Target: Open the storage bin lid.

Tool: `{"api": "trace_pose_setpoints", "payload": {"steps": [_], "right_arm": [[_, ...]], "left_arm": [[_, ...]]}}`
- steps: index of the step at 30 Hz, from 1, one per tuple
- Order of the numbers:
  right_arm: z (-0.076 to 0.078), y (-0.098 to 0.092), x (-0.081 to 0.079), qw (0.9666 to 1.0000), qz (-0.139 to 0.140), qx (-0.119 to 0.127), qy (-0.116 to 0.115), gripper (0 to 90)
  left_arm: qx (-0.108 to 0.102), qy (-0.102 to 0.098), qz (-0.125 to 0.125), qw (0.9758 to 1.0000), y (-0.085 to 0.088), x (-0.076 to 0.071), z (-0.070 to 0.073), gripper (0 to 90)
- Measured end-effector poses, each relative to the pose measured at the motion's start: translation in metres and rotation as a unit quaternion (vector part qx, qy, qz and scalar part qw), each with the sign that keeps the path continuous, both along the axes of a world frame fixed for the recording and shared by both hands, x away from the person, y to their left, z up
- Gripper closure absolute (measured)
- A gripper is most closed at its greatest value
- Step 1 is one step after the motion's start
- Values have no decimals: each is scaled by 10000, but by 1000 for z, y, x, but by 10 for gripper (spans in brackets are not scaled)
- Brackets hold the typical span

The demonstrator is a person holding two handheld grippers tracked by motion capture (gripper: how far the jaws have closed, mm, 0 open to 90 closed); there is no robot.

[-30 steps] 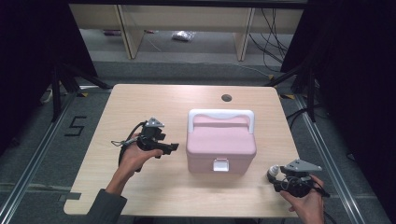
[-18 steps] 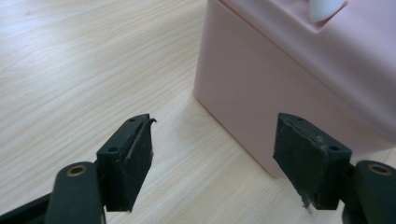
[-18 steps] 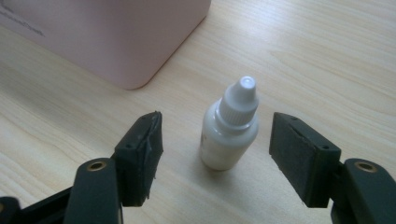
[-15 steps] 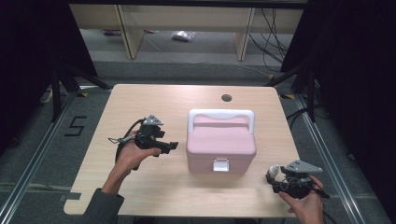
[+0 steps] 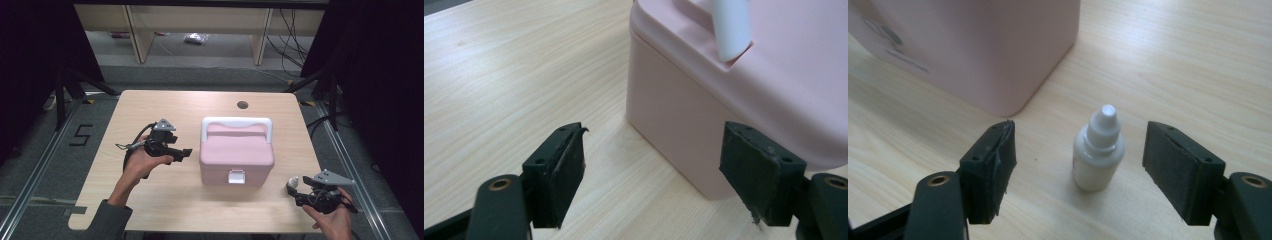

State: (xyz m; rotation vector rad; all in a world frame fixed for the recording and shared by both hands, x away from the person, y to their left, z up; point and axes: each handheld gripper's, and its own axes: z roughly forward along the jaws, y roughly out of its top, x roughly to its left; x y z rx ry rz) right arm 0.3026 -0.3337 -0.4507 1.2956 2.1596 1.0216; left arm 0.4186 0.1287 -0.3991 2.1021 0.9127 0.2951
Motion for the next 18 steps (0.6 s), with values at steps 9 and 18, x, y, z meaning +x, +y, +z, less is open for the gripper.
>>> {"api": "trace_pose_setpoints", "payload": {"steps": [9, 18], "right_arm": [[11, 2, 0, 9997, 22, 81, -242, 302], [19, 7, -1, 9993, 63, 223, -289, 305]], "left_arm": [[7, -67, -91, 9999, -2, 7, 24, 239], [321, -224, -303, 9988, -19, 22, 54, 234]]}}
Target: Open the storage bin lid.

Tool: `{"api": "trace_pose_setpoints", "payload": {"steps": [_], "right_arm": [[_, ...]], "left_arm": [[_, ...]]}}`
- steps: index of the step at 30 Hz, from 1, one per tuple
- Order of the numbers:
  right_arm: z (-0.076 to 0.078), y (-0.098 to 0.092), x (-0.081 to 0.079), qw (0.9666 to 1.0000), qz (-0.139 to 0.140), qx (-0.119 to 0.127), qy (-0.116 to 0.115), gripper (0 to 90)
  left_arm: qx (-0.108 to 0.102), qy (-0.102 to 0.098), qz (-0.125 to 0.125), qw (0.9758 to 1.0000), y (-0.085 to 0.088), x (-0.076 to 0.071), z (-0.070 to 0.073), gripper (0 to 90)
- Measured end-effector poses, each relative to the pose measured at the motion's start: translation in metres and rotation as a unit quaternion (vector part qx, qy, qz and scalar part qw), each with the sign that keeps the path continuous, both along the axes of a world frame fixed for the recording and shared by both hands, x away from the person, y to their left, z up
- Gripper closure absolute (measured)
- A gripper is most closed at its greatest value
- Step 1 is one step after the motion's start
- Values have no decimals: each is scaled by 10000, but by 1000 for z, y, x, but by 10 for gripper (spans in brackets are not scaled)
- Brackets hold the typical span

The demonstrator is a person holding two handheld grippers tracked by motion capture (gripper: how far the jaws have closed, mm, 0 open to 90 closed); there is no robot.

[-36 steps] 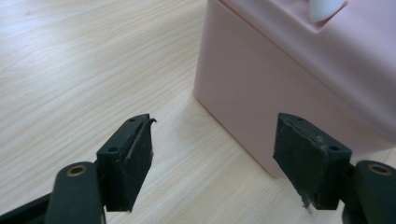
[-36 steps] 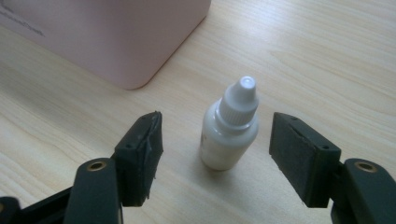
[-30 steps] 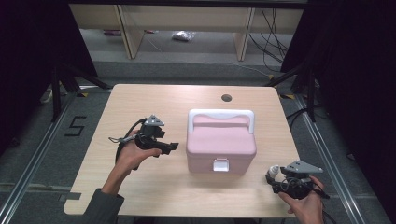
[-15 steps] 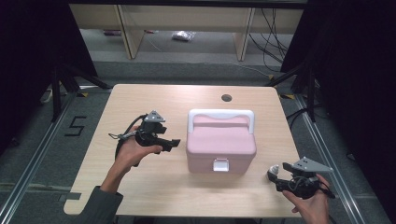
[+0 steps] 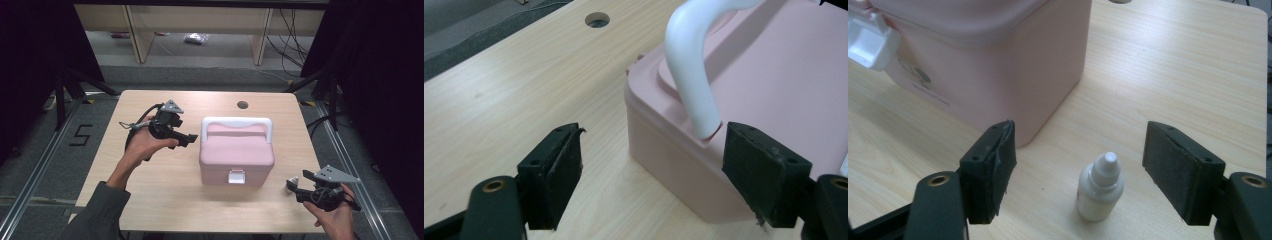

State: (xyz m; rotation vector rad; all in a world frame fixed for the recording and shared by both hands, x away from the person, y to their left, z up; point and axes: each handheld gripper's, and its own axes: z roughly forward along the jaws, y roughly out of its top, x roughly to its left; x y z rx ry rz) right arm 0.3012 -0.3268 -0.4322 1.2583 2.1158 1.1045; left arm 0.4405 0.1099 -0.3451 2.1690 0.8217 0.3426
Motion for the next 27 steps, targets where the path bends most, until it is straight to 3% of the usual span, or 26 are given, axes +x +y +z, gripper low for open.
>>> {"api": "trace_pose_setpoints", "payload": {"steps": [4, 6, 7, 12, 14, 16, 17, 18, 22, 23, 27], "right_arm": [[1, 2, 0, 10000, 59, -19, -43, 308], [2, 1, 2, 9997, 133, -131, -173, 313], [2, 3, 1, 9999, 70, -49, -74, 315], [2, 3, 2, 9999, 108, -79, -85, 319], [2, 2, 3, 9996, 173, -156, -172, 320], [3, 1, 3, 9996, 165, -167, -180, 321], [3, 3, 2, 9999, 104, -61, -78, 321], [3, 1, 4, 9997, 175, -89, -167, 321], [3, 1, 4, 9996, 192, -81, -186, 322], [3, 2, 4, 9996, 212, -63, -171, 324], [3, 3, 3, 9998, 174, -9, -126, 327]], "left_arm": [[201, -6, -253, 9995, -11, 5, 13, 234], [357, 37, -353, 9987, -16, 9, 19, 234], [395, 59, -365, 9985, -19, 11, 21, 238], [580, 52, -650, 9962, -32, 19, 31, 257], [633, 96, -840, 9944, -37, 22, 33, 265], [679, 123, -865, 9939, -41, 25, 35, 272], [744, 154, -944, 9926, -43, 27, 36, 278], [751, 183, -990, 9921, -45, 29, 37, 296], [793, 252, -1040, 9911, -52, 37, 38, 307], [905, 273, -1130, 9891, -56, 40, 38, 322], [973, 269, -1196, 9877, -63, 43, 40, 347]]}}
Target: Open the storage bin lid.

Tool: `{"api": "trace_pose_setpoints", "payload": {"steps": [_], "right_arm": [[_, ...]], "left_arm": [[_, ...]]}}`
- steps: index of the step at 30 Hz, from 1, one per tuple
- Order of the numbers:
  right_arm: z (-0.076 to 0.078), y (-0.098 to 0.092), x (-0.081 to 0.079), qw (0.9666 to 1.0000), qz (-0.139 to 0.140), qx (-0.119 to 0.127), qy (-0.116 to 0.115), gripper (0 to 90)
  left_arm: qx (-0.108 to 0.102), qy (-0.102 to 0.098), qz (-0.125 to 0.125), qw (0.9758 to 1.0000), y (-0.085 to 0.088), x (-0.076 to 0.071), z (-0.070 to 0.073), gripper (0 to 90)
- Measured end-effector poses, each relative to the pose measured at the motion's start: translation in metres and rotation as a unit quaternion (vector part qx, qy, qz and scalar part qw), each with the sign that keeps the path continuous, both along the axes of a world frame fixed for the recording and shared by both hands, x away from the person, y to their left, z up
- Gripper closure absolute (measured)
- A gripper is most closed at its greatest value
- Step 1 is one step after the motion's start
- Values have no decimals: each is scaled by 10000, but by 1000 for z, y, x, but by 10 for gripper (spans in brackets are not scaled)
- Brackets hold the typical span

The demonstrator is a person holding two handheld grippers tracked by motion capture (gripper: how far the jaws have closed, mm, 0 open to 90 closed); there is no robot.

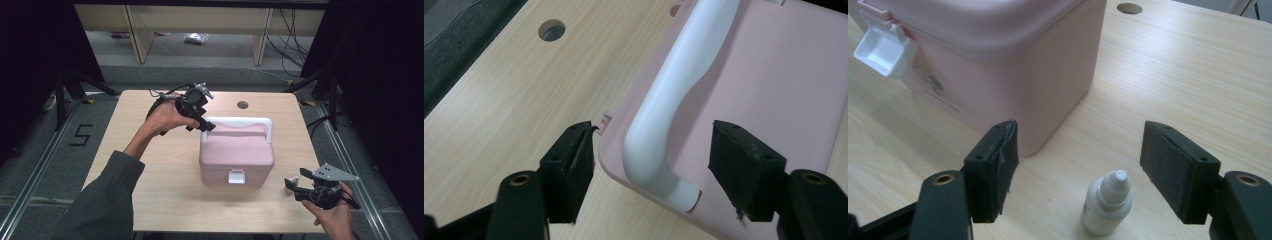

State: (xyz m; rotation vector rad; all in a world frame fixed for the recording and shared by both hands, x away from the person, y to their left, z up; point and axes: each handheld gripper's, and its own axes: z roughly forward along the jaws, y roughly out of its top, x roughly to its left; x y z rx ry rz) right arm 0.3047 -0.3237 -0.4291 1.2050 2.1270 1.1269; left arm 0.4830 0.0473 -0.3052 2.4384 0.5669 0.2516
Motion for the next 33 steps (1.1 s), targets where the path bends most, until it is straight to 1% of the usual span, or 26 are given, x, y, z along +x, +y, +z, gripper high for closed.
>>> {"api": "trace_pose_setpoints", "payload": {"steps": [1, 3, 5, 8, 11, 12, 14, 15, 16, 17, 18, 19, 20, 22, 23, 24, 25, 26, 27, 29, 30, 31, 32, 33], "right_arm": [[0, 0, 0, 10000, -4, 13, 19, 327], [0, 0, 2, 9999, 60, -82, -55, 327], [0, 0, 2, 9999, 60, -82, -60, 327], [-1, 0, 1, 9999, 69, -124, -63, 327], [-1, 0, 2, 9999, 70, -125, -69, 327], [-1, 0, 2, 9999, 70, -125, -69, 327], [-1, 0, 2, 9999, 65, -127, -71, 327], [-1, 0, 2, 9999, 69, -127, -72, 327], [0, 0, 2, 9999, 70, -105, -73, 336], [0, 0, 2, 9999, 70, -105, -73, 336], [0, -1, 2, 9999, 92, -74, -58, 342], [0, -1, 2, 9999, 92, -74, -58, 342], [1, -2, 3, 9999, 89, -58, -93, 345], [1, -2, 3, 9999, 98, -51, -91, 347], [1, -1, 3, 9999, 107, -29, -37, 349], [0, 0, 2, 10000, 67, 27, -3, 350], [0, 0, 2, 10000, 67, 27, -3, 350], [0, 0, 2, 10000, 81, 1, -13, 351], [0, 0, 3, 9999, 136, -53, -61, 352], [0, 0, 4, 9998, 148, -85, -63, 354], [0, 0, 4, 9997, 176, -98, -101, 359], [0, 0, 4, 9997, 176, -98, -101, 359], [0, 0, 4, 9997, 191, -86, -105, 364], [0, 0, 4, 9997, 209, -83, -105, 369]], "left_arm": [[78, 4, -32, 10000, -2, 1, 0, 352], [260, 28, -129, 9996, -6, 2, 1, 371], [354, 43, -144, 9993, -9, 5, 1, 378], [382, 71, -153, 9991, -12, 8, 2, 401], [490, 85, -195, 9986, -16, 11, 0, 444], [517, 84, -219, 9984, -17, 12, -1, 444], [553, 155, -249, 9980, -19, 13, -2, 447], [603, 126, -333, 9975, -21, 15, -3, 443], [616, 145, -330, 9974, -22, 14, -4, 461], [680, 153, -389, 9968, -24, 15, -4, 461], [725, 154, -430, 9963, -25, 15, -5, 488], [769, 139, -445, 9959, -26, 16, -6, 488], [849, 128, -498, 9951, -27, 18, -7, 517], [864, 134, -514, 9948, -28, 18, -7, 549], [889, 105, -580, 9943, -29, 19, -7, 568], [889, 105, -580, 9943, -29, 19, -7, 601], [895, 110, -641, 9939, -30, 19, -7, 601], [877, 103, -645, 9940, -30, 19, -7, 622], [932, 61, -666, 9934, -31, 20, -6, 651], [936, 65, -676, 9933, -31, 20, -6, 656], [978, 67, -716, 9926, -31, 19, -5, 659], [978, 67, -716, 9926, -31, 19, -5, 664], [1020, 28, -781, 9917, -31, 18, -3, 667], [1020, 28, -781, 9917, -31, 18, -3, 670]]}}
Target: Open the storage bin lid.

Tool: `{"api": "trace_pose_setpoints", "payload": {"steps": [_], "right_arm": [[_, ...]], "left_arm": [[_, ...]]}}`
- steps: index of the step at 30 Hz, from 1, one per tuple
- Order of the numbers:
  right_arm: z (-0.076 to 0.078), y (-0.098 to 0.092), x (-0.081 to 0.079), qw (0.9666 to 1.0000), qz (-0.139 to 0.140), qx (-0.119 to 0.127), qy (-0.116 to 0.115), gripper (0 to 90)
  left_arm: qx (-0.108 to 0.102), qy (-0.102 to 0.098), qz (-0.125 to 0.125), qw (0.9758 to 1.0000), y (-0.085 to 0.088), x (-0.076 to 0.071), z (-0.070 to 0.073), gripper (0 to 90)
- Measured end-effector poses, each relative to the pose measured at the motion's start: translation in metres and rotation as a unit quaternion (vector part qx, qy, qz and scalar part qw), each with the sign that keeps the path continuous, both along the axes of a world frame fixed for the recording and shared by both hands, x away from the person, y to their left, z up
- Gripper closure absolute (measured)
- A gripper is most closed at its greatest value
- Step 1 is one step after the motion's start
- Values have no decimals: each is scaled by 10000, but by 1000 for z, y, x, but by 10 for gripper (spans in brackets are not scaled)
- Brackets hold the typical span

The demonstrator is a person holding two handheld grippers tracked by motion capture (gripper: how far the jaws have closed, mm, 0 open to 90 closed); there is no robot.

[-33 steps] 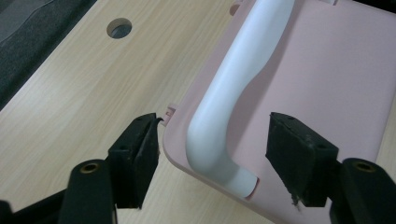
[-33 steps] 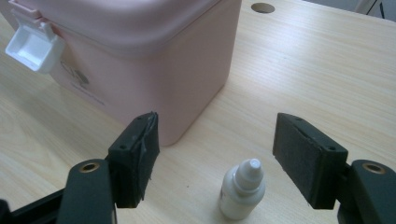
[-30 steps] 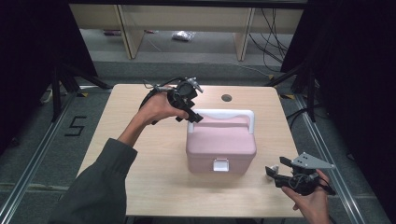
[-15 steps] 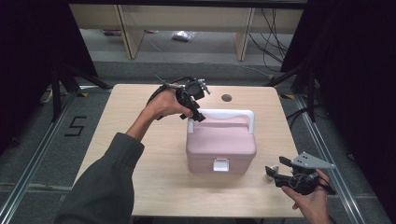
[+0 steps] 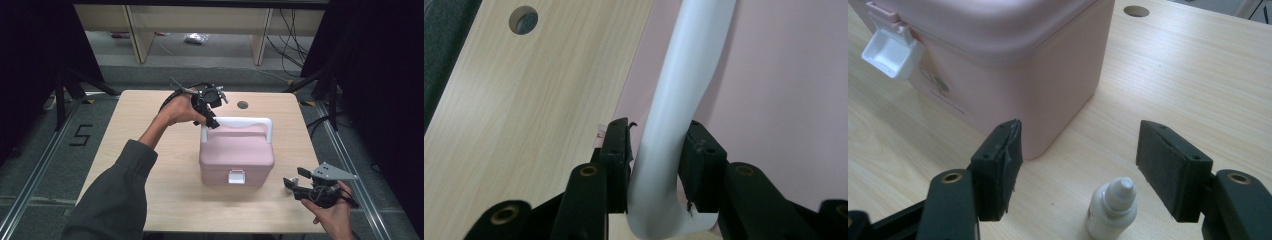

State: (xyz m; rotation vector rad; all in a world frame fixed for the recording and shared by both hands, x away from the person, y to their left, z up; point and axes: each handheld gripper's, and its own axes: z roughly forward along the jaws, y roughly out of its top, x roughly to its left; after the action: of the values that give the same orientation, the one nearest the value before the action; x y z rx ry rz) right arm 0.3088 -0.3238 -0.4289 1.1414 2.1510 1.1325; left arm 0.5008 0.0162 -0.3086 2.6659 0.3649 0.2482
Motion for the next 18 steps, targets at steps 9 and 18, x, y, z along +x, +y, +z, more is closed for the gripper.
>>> {"api": "trace_pose_setpoints", "payload": {"steps": [9, 18], "right_arm": [[2, 2, 0, 9991, 320, 271, -92, 465], [6, 9, 0, 9974, 628, 338, -134, 625]], "left_arm": [[108, -140, -291, 9994, -1, -8, 9, 698], [8, -187, -311, 9993, 2, -7, 23, 701]]}}
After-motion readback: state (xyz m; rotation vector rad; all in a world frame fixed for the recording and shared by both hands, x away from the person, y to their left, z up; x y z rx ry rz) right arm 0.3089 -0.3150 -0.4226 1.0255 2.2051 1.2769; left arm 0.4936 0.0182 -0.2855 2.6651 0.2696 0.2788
